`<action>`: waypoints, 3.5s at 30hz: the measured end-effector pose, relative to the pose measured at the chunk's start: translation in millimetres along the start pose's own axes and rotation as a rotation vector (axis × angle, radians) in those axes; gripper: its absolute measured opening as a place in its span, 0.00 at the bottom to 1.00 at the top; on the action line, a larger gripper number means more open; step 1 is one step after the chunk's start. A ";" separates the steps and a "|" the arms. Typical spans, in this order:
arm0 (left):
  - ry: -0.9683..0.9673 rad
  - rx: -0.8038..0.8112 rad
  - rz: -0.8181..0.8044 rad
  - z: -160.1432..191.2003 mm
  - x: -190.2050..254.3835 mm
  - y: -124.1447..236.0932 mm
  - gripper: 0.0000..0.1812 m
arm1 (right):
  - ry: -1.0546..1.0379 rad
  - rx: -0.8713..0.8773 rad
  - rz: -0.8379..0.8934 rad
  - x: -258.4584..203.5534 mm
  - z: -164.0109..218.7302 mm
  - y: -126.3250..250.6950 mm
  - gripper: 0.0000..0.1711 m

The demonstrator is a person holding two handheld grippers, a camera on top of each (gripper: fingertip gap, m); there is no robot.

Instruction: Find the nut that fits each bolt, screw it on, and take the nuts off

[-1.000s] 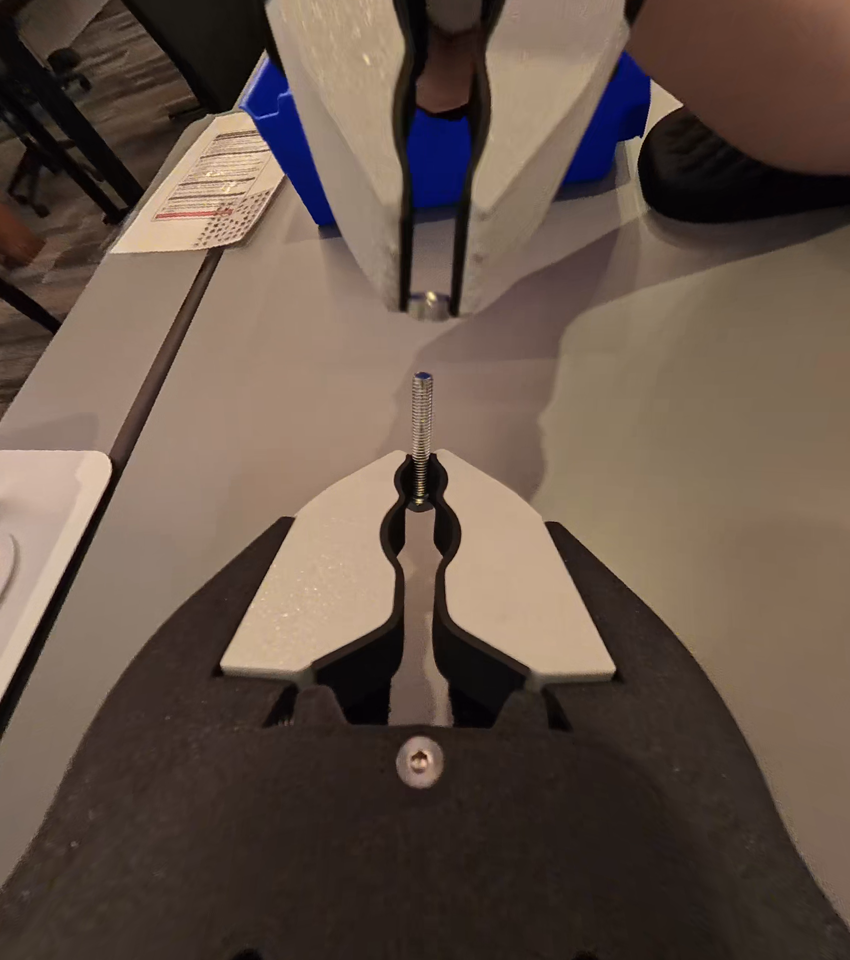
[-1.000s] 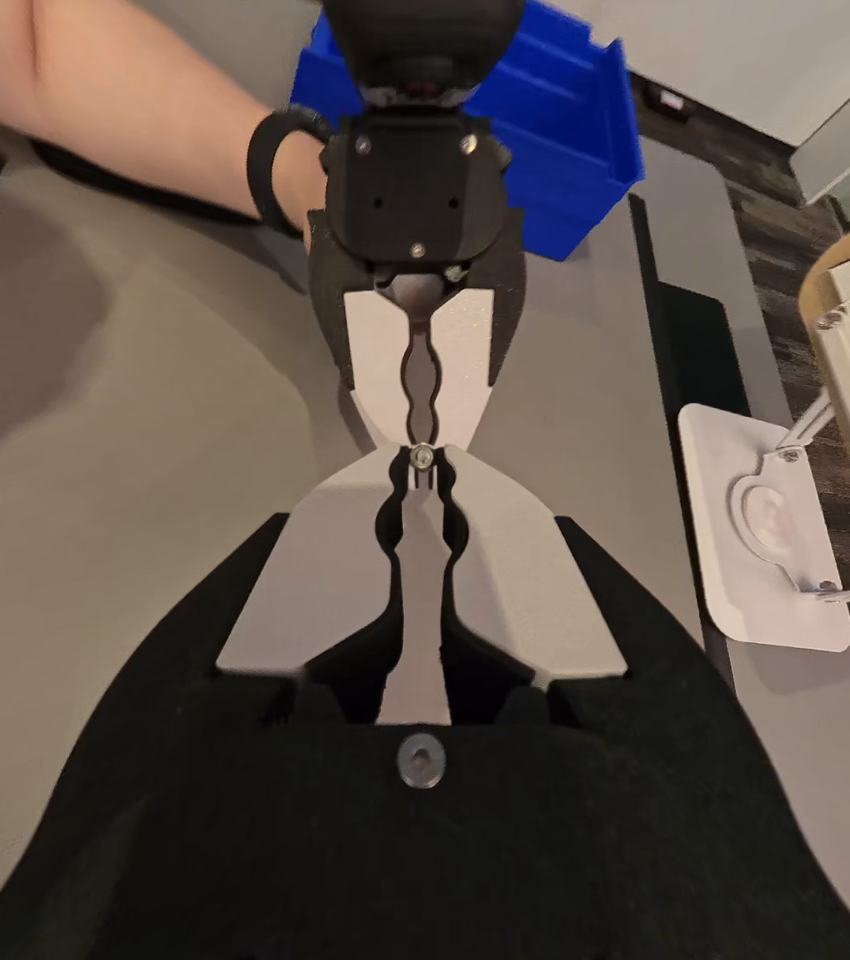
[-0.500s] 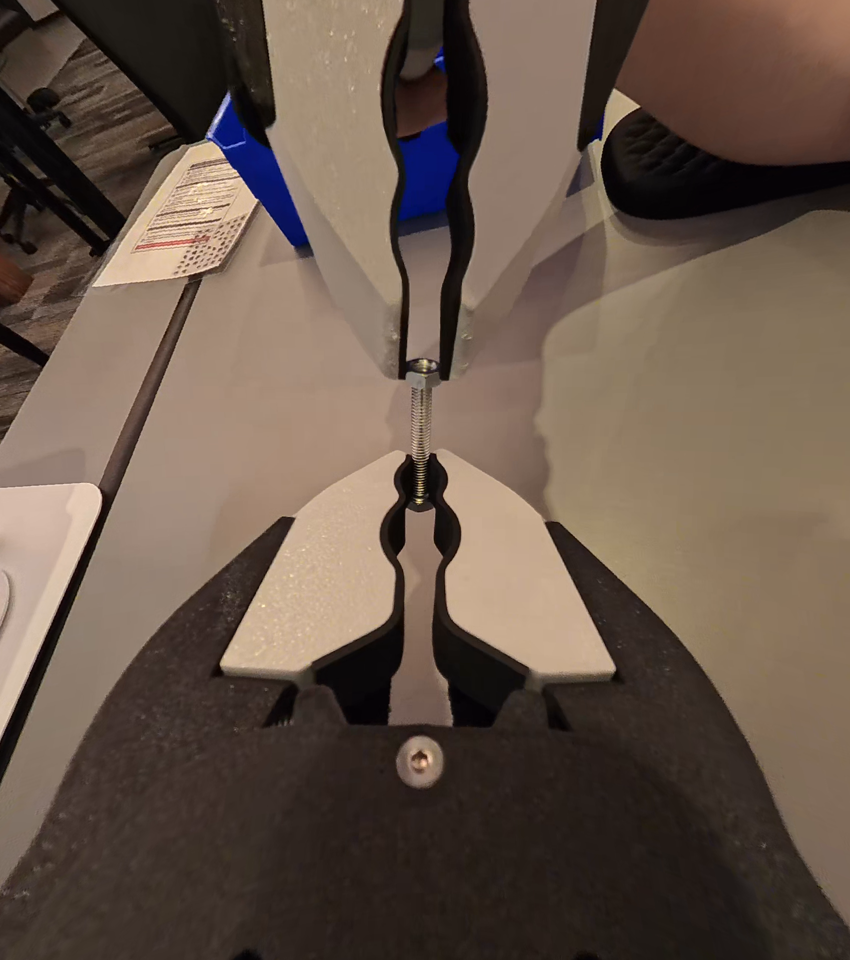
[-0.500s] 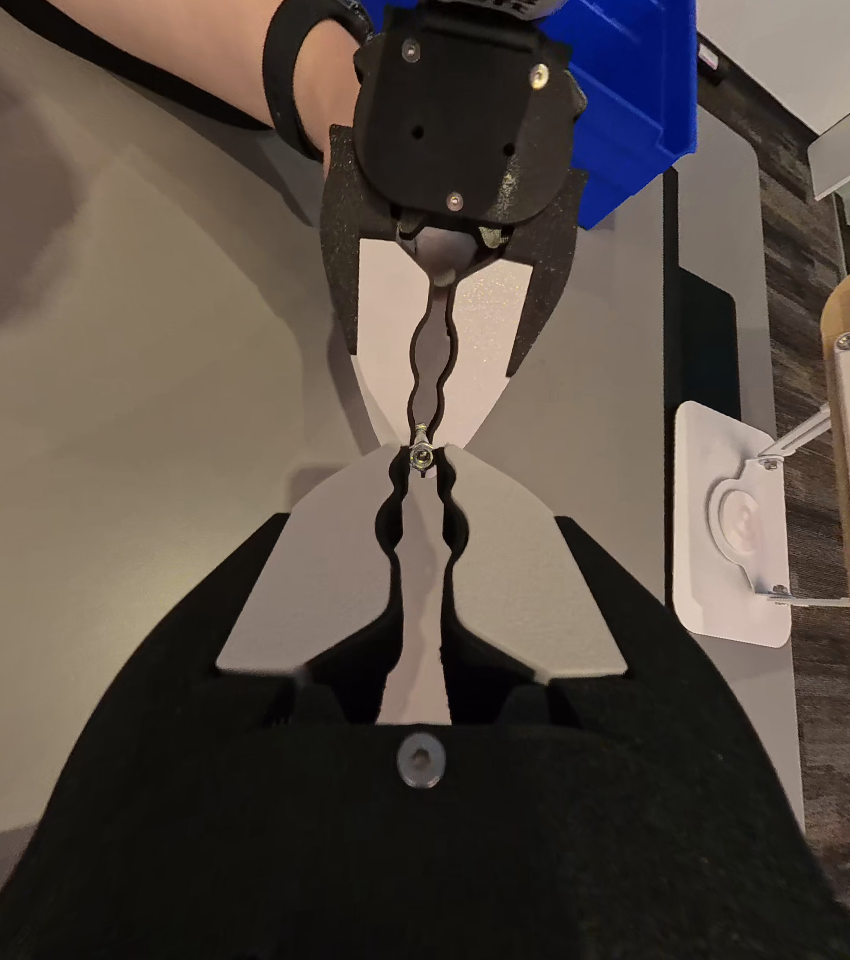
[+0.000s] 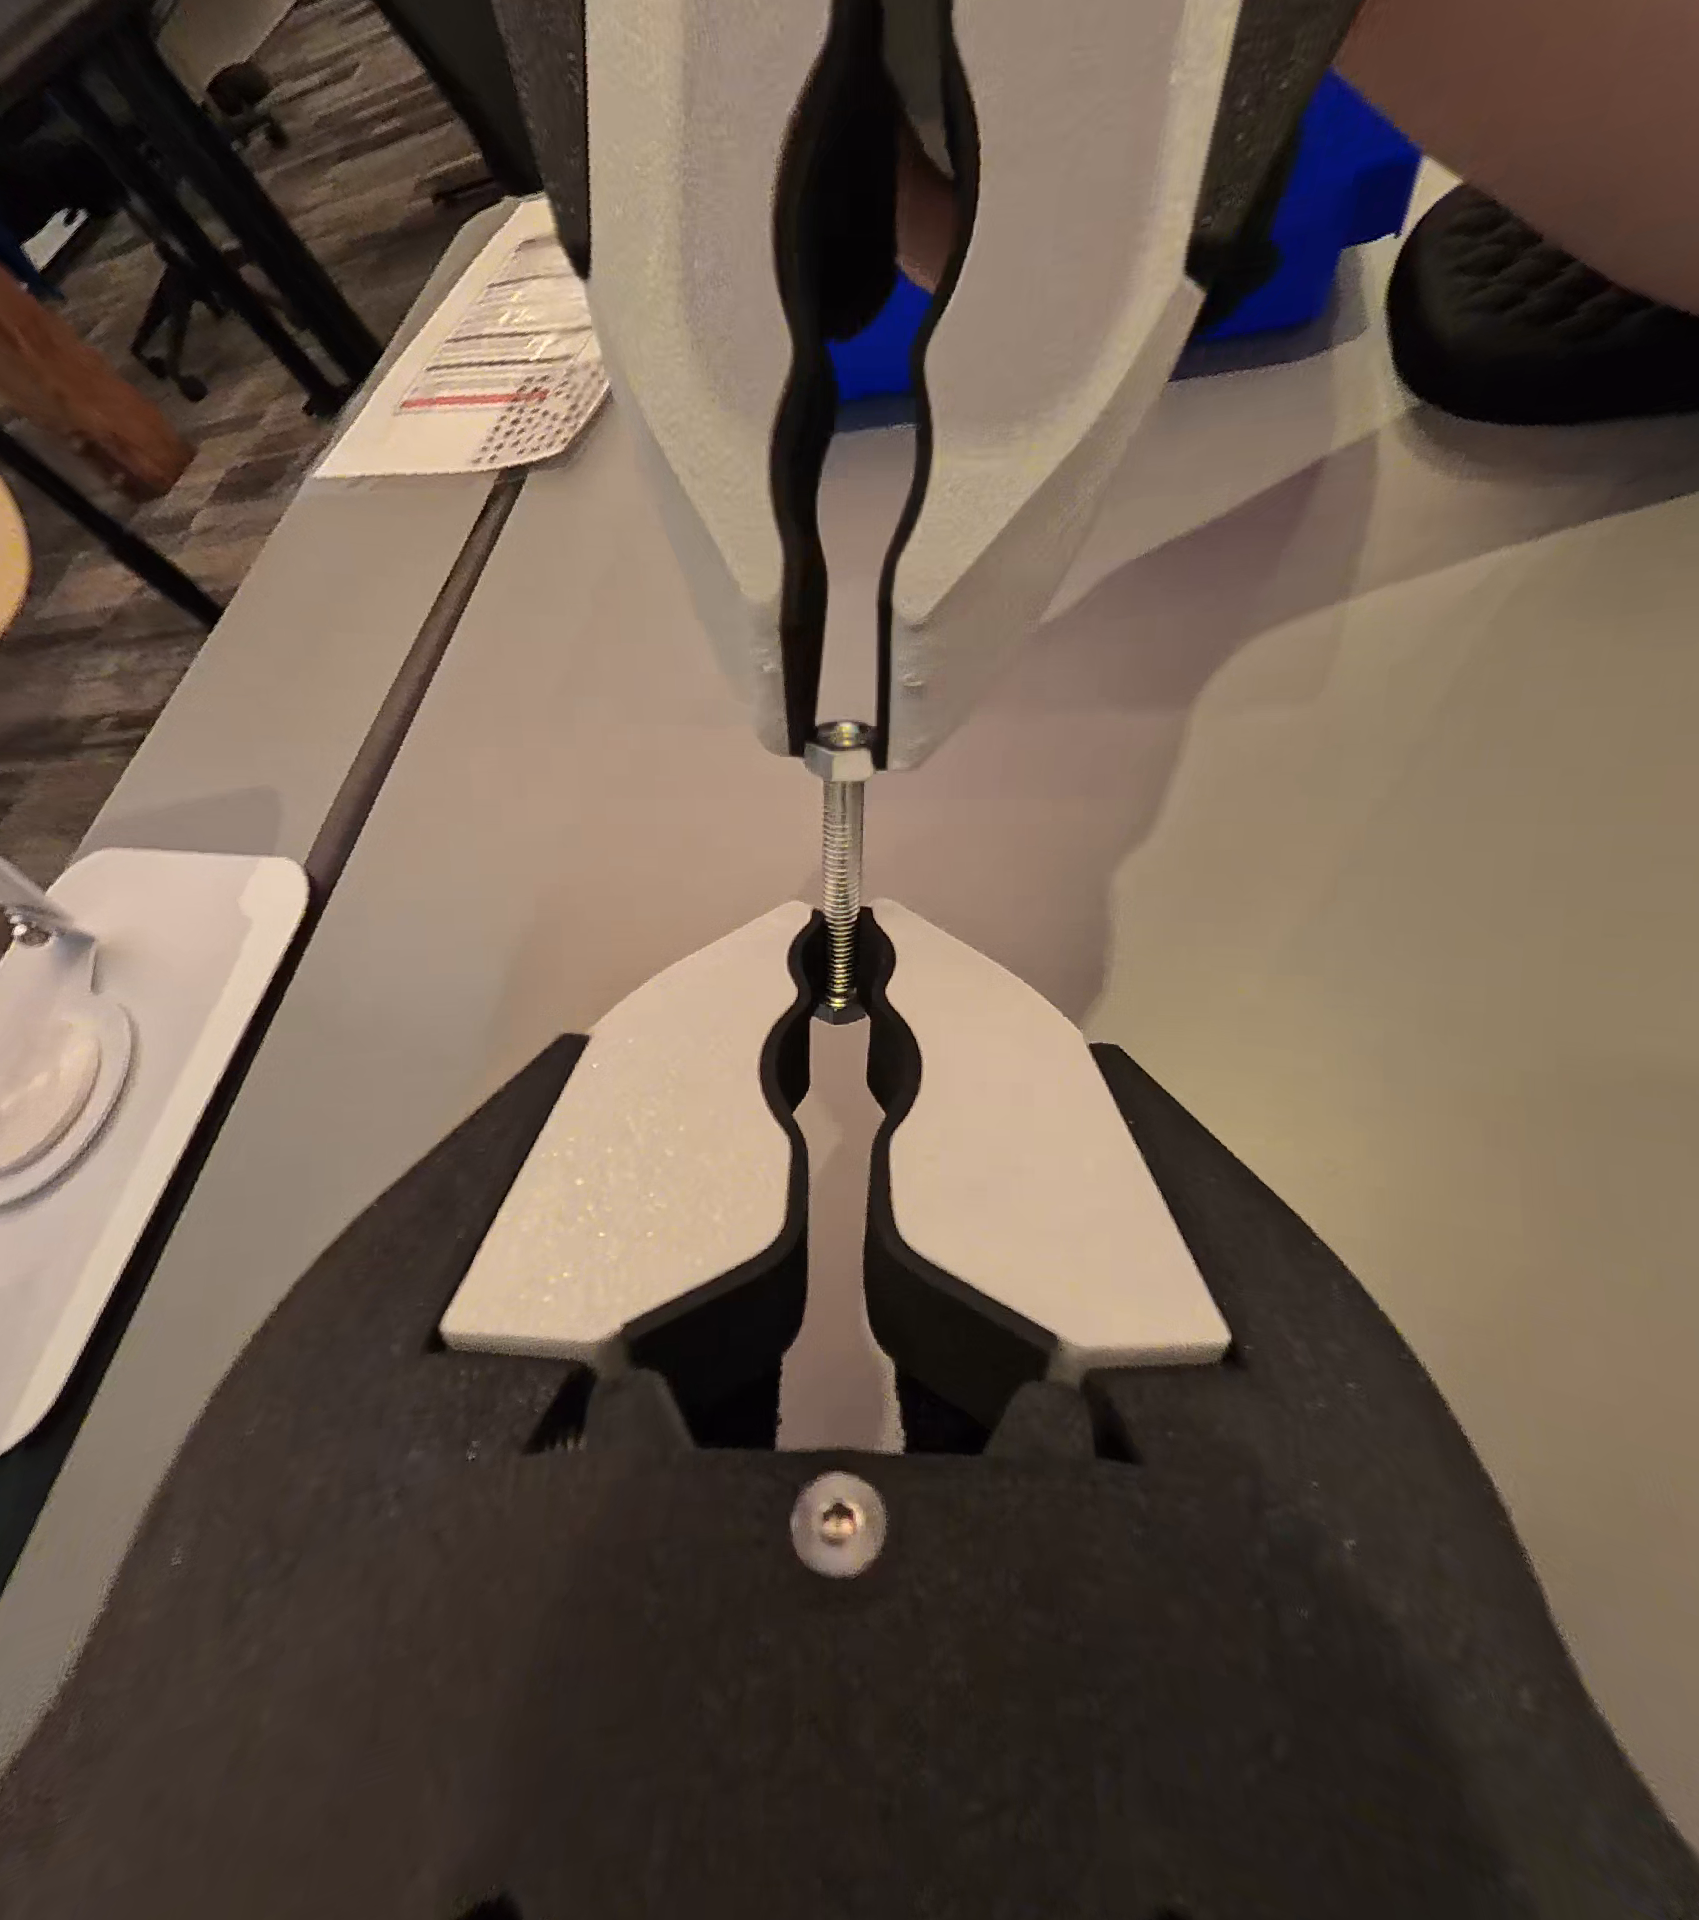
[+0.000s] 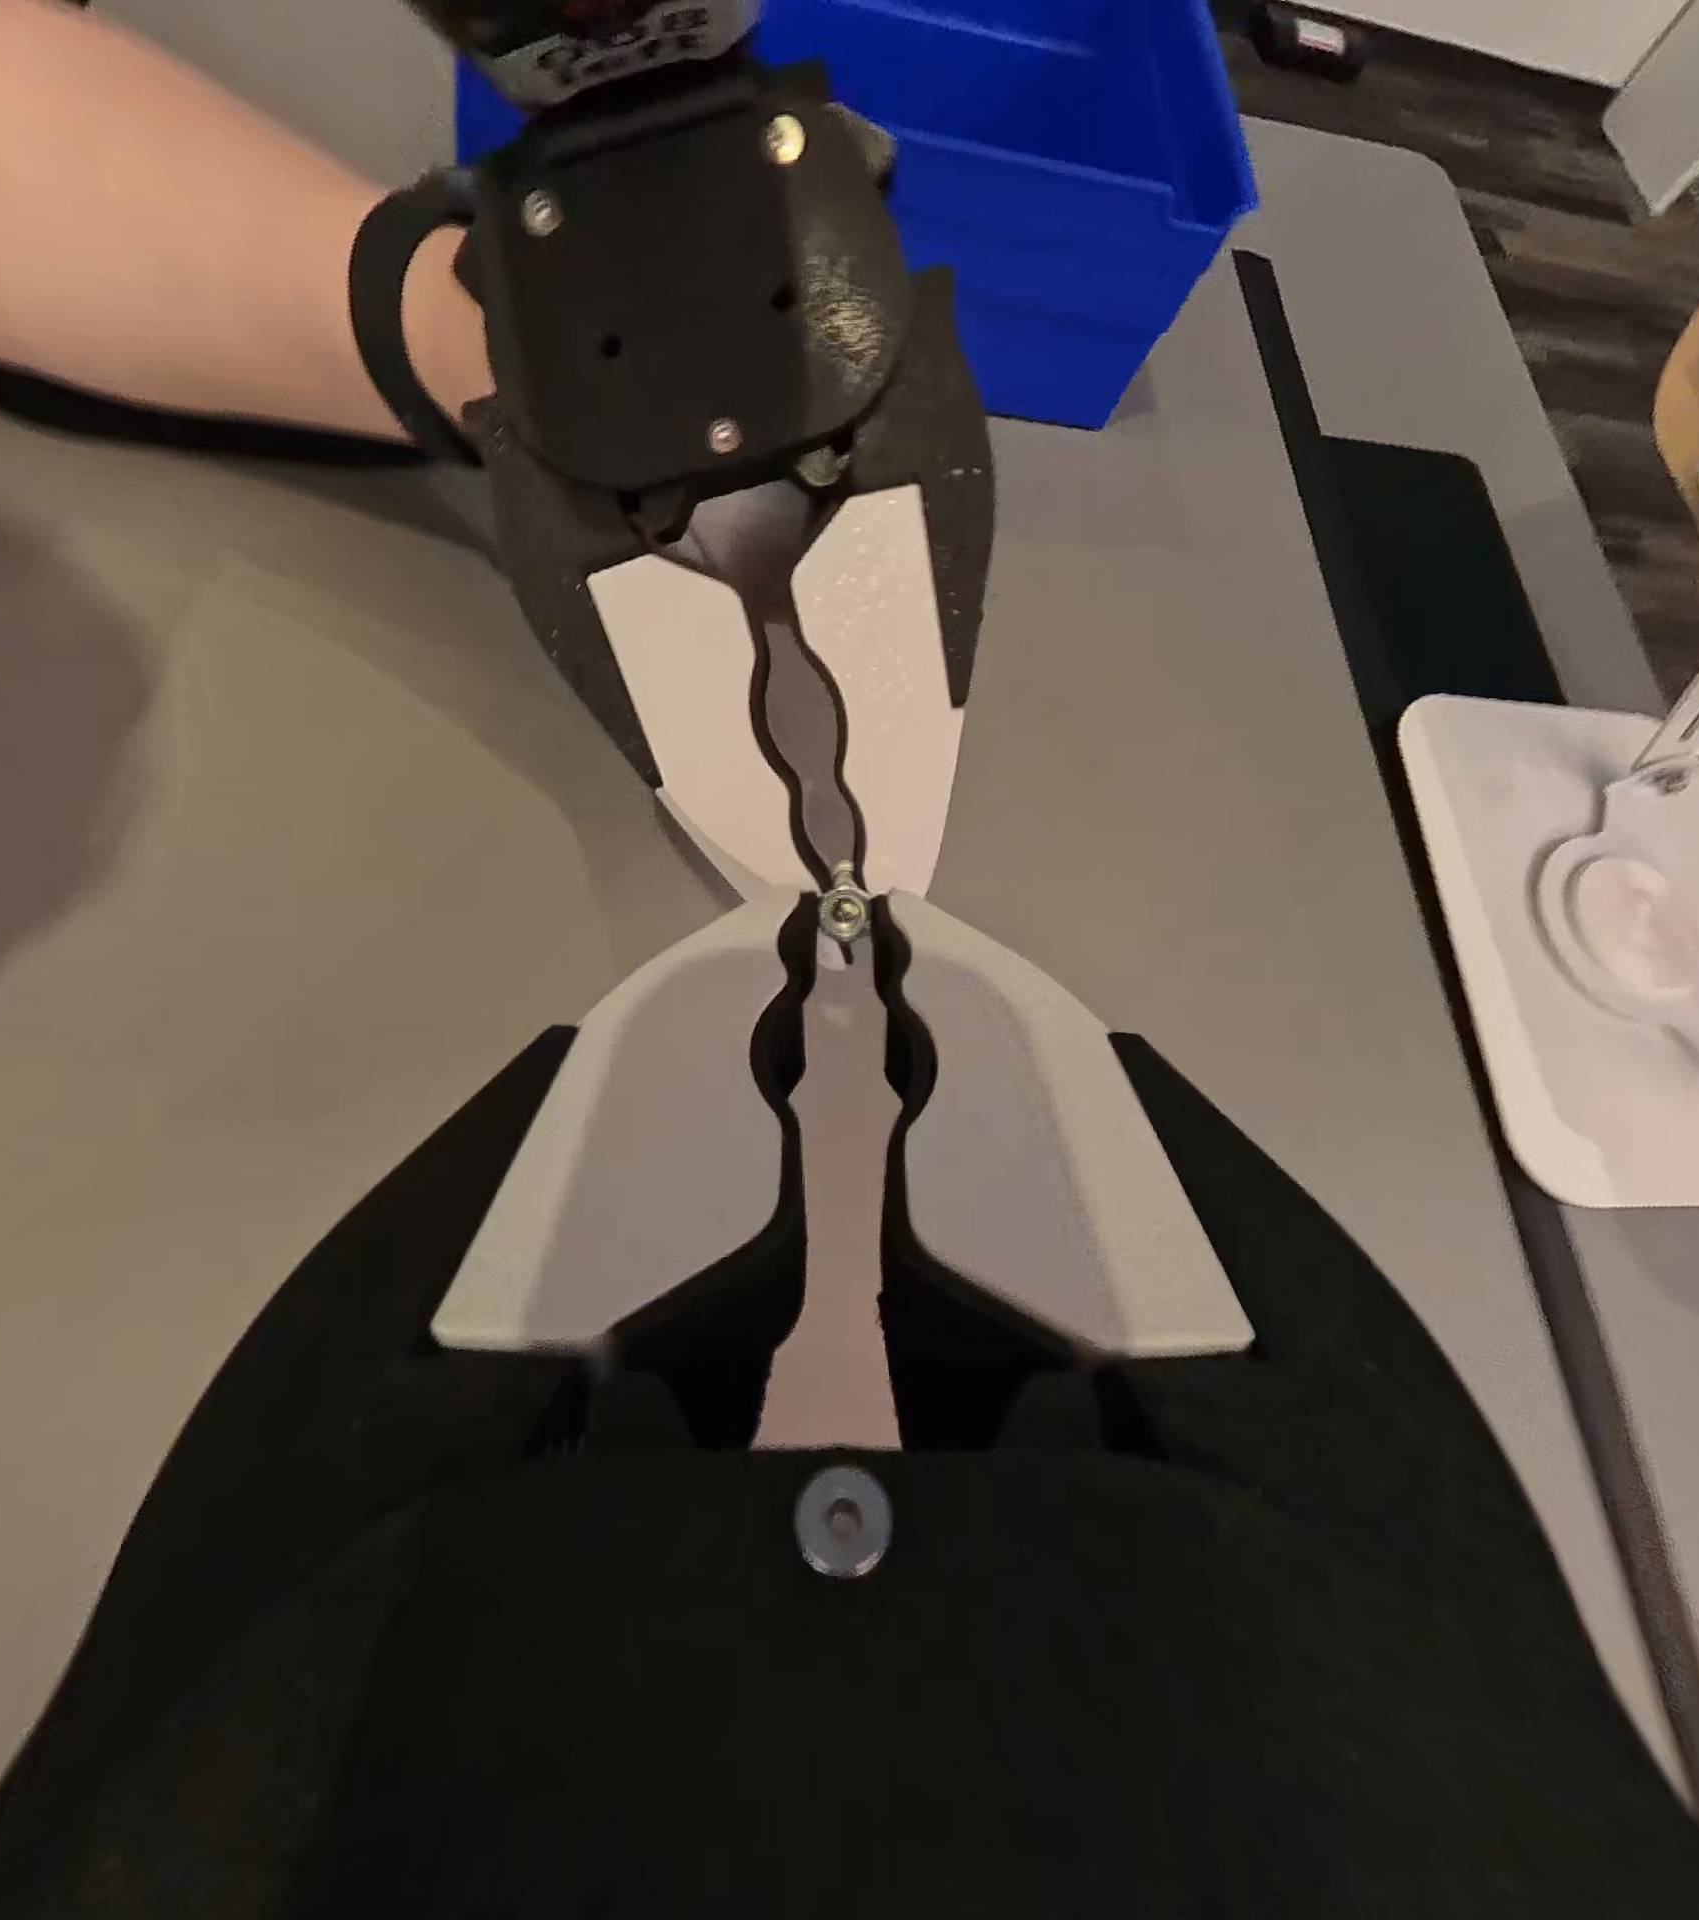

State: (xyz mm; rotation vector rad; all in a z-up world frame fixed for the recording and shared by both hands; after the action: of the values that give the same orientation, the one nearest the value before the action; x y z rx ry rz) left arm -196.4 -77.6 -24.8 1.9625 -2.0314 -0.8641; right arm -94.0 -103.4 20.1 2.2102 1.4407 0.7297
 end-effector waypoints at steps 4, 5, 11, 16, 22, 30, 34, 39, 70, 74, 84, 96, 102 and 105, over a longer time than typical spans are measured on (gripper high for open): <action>0.020 -0.061 -0.074 3.6 -6.6 -0.5 0.02 | -0.187 0.031 -0.017 10.9 4.0 -7.5 0.06; 0.031 -0.074 -0.100 4.3 -8.8 -0.5 0.02 | -0.235 0.046 -0.011 13.9 4.8 -9.4 0.06; 0.053 -0.170 -0.192 9.2 -14.0 -2.7 0.02 | -0.473 0.075 -0.022 23.3 12.5 -19.2 0.06; 0.014 -0.253 -0.271 12.3 -14.7 -5.6 0.02 | -0.621 0.072 -0.019 25.9 17.9 -25.1 0.06; 0.018 -0.268 -0.285 13.4 -16.2 -4.8 0.02 | -0.771 0.126 -0.066 28.7 22.3 -28.4 0.06; 0.028 -0.287 -0.284 16.5 -16.4 -7.2 0.02 | -0.764 0.101 -0.041 28.2 24.2 -32.0 0.06; 0.040 -0.269 -0.271 15.2 -16.1 -7.0 0.02 | -0.749 0.089 -0.041 27.1 23.6 -33.1 0.06; 0.037 -0.271 -0.271 16.2 -16.2 -7.2 0.02 | -0.725 0.068 -0.032 25.8 24.0 -35.4 0.06; 0.110 0.174 0.521 -4.3 25.5 13.9 0.02 | 0.235 0.185 -0.222 -29.2 -8.3 19.4 0.14; 0.100 0.196 0.552 -8.2 30.4 14.9 0.02 | 0.258 0.199 -0.240 -35.2 -13.2 20.7 0.13; 0.089 0.190 0.558 -10.9 34.5 14.9 0.02 | 0.237 0.233 -0.297 -37.5 -12.2 19.0 0.10; 0.084 0.183 0.573 -12.5 38.3 14.7 0.02 | 0.237 0.218 -0.297 -36.7 -9.5 15.0 0.09; 0.086 0.184 0.571 -12.7 38.1 15.1 0.02 | 0.233 0.211 -0.310 -37.3 -8.3 13.7 0.06; 0.083 0.177 0.571 -12.4 38.6 14.6 0.03 | 0.225 0.207 -0.319 -37.5 -7.8 13.0 0.06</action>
State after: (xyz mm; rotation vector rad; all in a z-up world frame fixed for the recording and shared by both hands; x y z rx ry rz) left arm -206.6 -118.7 -17.1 1.3259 -2.4860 -0.4761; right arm -102.0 -142.6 26.1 2.0174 2.0039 0.7639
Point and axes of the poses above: each gripper's, where its closed fingertips meet, y back along the fingers, z out of its underside, x = y × z across the jaws, the point moved 7 cm from there along y, back along the fingers, and after that the axes turned 3 degrees about z, right-handed, at the moved point
